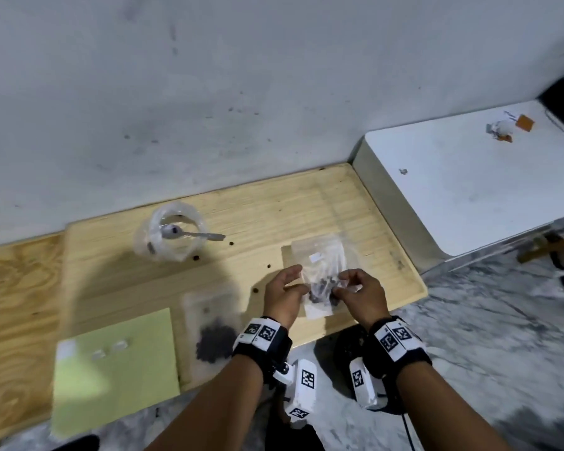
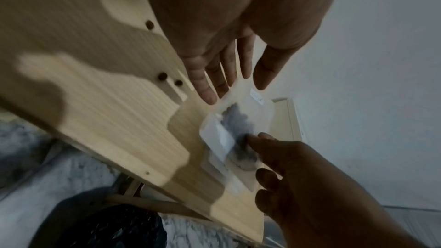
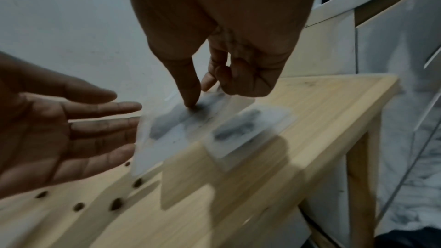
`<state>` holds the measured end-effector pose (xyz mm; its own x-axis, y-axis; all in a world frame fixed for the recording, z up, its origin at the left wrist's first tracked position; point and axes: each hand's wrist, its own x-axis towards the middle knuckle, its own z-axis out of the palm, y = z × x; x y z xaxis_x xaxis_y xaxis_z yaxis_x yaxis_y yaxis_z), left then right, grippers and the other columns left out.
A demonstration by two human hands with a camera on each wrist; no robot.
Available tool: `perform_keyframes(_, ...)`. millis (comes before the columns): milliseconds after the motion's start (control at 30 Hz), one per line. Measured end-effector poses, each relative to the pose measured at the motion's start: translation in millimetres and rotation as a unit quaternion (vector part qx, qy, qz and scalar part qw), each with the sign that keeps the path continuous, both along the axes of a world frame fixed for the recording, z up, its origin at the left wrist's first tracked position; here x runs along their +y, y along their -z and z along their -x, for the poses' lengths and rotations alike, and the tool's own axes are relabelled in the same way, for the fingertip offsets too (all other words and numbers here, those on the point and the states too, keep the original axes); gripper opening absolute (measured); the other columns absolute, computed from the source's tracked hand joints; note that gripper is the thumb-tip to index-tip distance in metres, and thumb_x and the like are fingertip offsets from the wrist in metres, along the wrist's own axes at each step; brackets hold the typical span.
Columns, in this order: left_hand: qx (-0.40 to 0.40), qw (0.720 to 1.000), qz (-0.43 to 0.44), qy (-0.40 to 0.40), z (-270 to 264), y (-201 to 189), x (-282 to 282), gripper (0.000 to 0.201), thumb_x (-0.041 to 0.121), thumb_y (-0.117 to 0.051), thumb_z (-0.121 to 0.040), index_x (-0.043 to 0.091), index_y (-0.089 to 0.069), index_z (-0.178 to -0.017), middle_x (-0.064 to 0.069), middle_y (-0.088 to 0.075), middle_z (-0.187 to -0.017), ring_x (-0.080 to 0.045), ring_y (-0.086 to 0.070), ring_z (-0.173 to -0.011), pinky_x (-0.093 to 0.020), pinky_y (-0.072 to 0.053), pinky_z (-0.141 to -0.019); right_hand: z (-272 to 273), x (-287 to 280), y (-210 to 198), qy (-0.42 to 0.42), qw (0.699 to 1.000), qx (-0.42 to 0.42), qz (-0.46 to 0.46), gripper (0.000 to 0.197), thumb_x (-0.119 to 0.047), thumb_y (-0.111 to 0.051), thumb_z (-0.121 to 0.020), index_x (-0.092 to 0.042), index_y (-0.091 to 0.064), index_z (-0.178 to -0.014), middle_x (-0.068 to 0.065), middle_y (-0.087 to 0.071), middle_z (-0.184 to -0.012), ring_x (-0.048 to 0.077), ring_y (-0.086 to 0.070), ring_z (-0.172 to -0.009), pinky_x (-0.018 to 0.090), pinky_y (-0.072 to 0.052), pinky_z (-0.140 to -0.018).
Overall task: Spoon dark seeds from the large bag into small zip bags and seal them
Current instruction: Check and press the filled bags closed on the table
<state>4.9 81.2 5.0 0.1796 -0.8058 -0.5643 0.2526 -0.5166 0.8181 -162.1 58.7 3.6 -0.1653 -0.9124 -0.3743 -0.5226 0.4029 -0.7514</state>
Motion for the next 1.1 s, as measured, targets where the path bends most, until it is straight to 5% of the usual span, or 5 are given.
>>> perform_keyframes(467, -0.04, 0.99, -0.066, 0.115, 57, 17, -53, 0.05, 0.01, -0.067, -0.084, 0.02, -0.057, -0.131, -0.005, -0.05, -0.143, -0.024, -0.053, -0.124, -0.047, -0.046, -0.105, 38, -43, 25, -0.043, 0.979, 0.193, -0.043, 0.041, -0.027, -0.069, -0.082, -0.024, -0.059, -0.122, 0.001, -0.045, -0.136, 0.029, -0.063, -0.102, 0.034, -0.049, -0.083)
perform_keyframes(633, -0.038, 0.997, -0.042, 0.056, 25, 5, -36, 0.036, 0.01, -0.065, -0.089, 0.016, -0.061, -0.124, -0.002, -0.056, -0.129, -0.018, -0.057, -0.11, -0.039, -0.05, -0.094, -1, -22, 10, -0.03, 0.99, 0.087, 0.105, 0.018, -0.014, -0.067, -0.083, -0.02, -0.067, -0.099, -0.006, -0.066, -0.095, 0.016, -0.061, -0.079, 0.029, -0.048, -0.073)
perform_keyframes(833, -0.113, 0.993, -0.009, -0.009, -56, 5, 10, 0.022, 0.011, -0.066, -0.087, 0.018, -0.068, -0.108, -0.003, -0.068, -0.11, -0.021, -0.065, -0.102, -0.041, -0.052, -0.087, -82, 20, 16, -0.174, 0.984, 0.004, 0.023, 0.015, -0.02, -0.068, -0.081, -0.033, -0.063, -0.077, -0.013, -0.066, -0.075, 0.008, -0.063, -0.077, 0.029, -0.049, -0.073)
perform_keyframes(1000, -0.184, 0.978, -0.034, -0.093, -129, 13, 69, 0.016, 0.012, -0.068, -0.085, 0.028, -0.068, -0.089, 0.002, -0.069, -0.095, -0.016, -0.062, -0.079, -0.027, -0.048, -0.073, -140, 59, 18, -0.244, 0.963, 0.044, -0.106, 0.037, -0.038, -0.071, -0.081, -0.026, -0.063, -0.115, -0.006, -0.068, -0.103, 0.017, -0.064, -0.101, 0.031, -0.05, -0.089)
perform_keyframes(1100, -0.233, 0.966, -0.077, -0.085, -158, 19, 102, 0.014, 0.016, -0.067, -0.087, 0.023, -0.069, -0.099, -0.003, -0.069, -0.107, -0.02, -0.063, -0.093, -0.025, -0.044, -0.079, -164, 76, 18, -0.256, 0.954, 0.102, -0.12, 0.057, -0.042, -0.071, -0.08, -0.019, -0.056, -0.13, 0.003, -0.061, -0.122, 0.024, -0.059, -0.112, 0.033, -0.049, -0.092)
